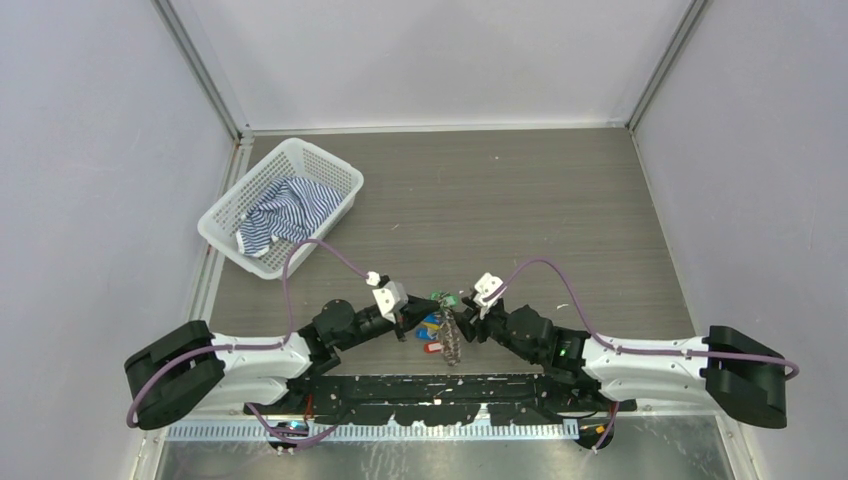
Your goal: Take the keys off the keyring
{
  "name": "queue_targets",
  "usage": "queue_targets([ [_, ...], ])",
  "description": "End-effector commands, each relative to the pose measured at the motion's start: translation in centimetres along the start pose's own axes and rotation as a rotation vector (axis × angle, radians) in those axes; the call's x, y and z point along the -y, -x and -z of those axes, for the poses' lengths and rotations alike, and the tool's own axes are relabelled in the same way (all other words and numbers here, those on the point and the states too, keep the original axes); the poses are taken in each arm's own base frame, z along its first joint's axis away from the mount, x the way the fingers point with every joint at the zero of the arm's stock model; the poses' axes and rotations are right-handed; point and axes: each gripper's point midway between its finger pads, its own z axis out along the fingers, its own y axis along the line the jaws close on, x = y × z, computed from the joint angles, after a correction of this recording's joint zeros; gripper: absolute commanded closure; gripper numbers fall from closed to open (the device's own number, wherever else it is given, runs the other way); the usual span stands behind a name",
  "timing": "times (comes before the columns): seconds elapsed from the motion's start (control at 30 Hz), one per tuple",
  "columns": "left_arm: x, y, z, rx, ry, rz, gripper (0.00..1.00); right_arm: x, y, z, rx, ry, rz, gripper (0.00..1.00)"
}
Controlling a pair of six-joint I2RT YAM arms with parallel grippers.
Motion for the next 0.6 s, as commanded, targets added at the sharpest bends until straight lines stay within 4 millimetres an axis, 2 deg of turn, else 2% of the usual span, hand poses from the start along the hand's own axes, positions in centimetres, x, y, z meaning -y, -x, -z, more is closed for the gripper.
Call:
queue_targets([
  [0.0, 0.2, 4.0, -0.7, 0.124, -0.020, -0.018, 1.00, 0.2, 2.5, -0.5, 0.114, -0.020, 0.004, 0.48],
  [0.1, 0.2, 4.0, -0.6, 0.125, -0.019, -0.015, 1.00, 0.2, 2.6, -0.6, 0.137, -0.019, 0.004, 0.47],
  [0.2, 0.2, 4.1, -0.6, 0.128, -0.020, -0.011, 1.00, 0.1, 2.5, -0.9, 0.140, -0.020, 0.016, 0.53],
  [0.27, 0.3, 4.1, -0.7, 0.127, -0.023, -0.009, 1.00, 0.0, 2.7, -1.0, 0.152, -0.016, 0.017, 0.65],
  [0.37, 0.2, 3.9, -0.7, 0.119, -0.021, -0.009, 1.00, 0.1, 3.3, -1.0, 0.160, -0.021, 0.021, 0.96],
  [0.4, 0.3, 3.8, -0.7, 0.117, -0.022, -0.010, 1.00, 0.1, 3.4, -1.0, 0.152, -0.021, 0.026, 0.98],
  [0.57, 0.0, 3.3, -0.6, 0.070, -0.016, -0.055, 1.00, 0.6, 4.2, -0.2, 0.102, -0.044, 0.044, 0.99],
])
